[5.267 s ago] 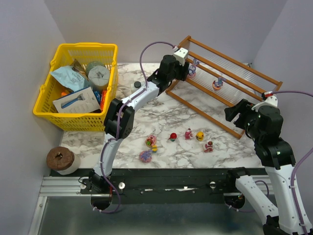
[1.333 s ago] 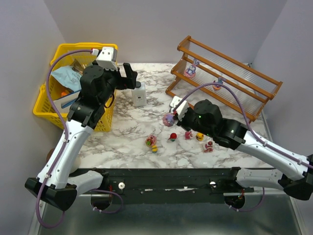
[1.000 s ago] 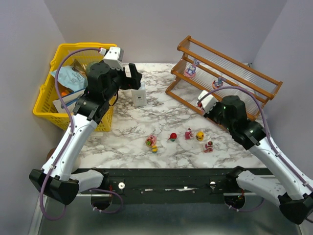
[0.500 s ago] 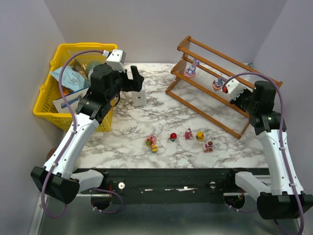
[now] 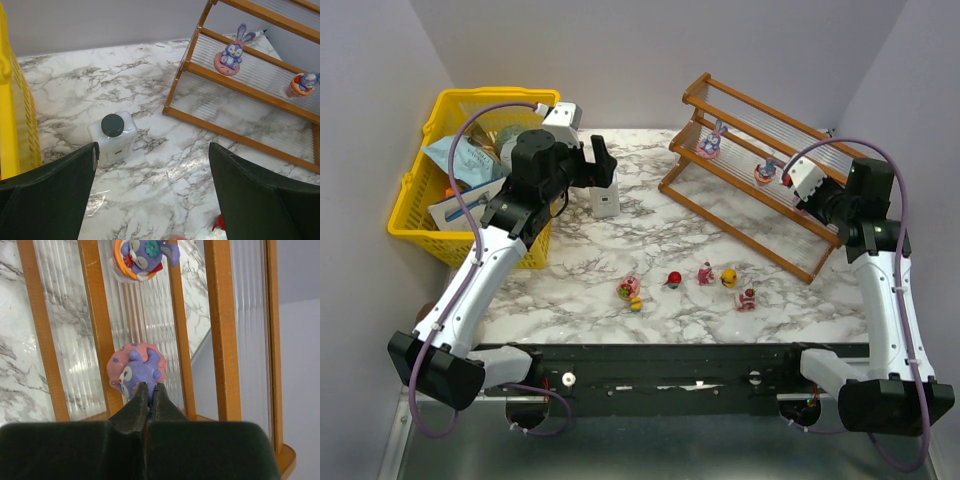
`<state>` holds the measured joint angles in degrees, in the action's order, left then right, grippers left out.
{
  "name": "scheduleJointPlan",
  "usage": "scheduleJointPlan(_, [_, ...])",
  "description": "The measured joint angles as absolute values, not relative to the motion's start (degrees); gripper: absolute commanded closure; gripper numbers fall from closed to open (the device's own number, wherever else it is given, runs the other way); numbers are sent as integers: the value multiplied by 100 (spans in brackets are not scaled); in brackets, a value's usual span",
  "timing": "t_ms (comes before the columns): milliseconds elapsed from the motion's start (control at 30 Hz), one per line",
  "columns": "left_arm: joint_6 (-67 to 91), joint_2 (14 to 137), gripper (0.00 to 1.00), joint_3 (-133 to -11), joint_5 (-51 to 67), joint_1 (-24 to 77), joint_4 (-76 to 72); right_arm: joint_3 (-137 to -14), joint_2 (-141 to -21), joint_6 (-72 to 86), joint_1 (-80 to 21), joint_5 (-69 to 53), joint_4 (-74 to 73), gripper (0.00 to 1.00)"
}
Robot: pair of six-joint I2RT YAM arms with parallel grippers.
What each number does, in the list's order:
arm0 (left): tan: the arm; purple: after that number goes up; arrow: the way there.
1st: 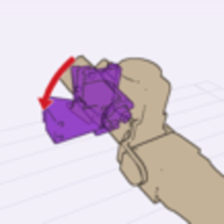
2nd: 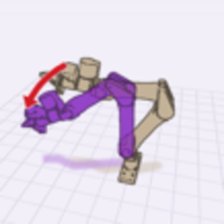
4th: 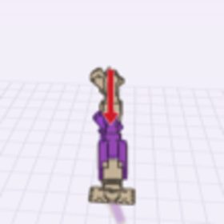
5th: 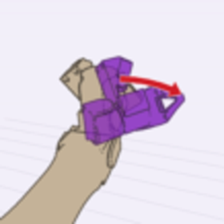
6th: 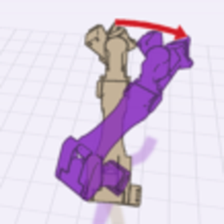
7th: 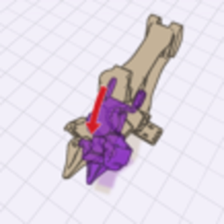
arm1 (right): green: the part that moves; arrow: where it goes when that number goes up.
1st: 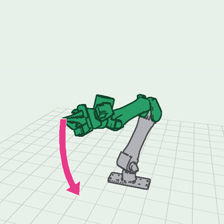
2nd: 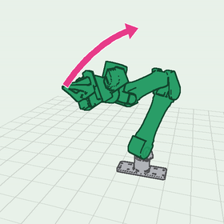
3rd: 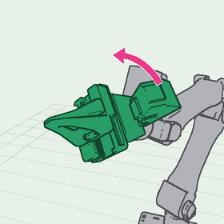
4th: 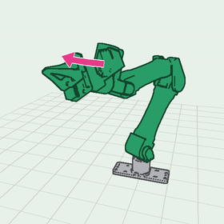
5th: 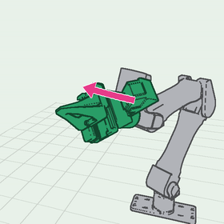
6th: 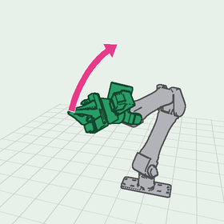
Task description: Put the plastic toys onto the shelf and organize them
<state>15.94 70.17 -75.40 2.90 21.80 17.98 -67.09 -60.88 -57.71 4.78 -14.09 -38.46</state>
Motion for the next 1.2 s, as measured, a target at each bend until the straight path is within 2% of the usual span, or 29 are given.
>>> scheduleJointPlan(767, [1721, 7684, 1, -7736, 628, 2180, 1763, -6088, -5885, -6187, 902, -1396, -3621, 99])
scheduleJointPlan(1200, [1752, 7793, 1, -7736, 762, 2180, 1763, -5940, -5852, -6263, 1057, -1223, -3352, 94])
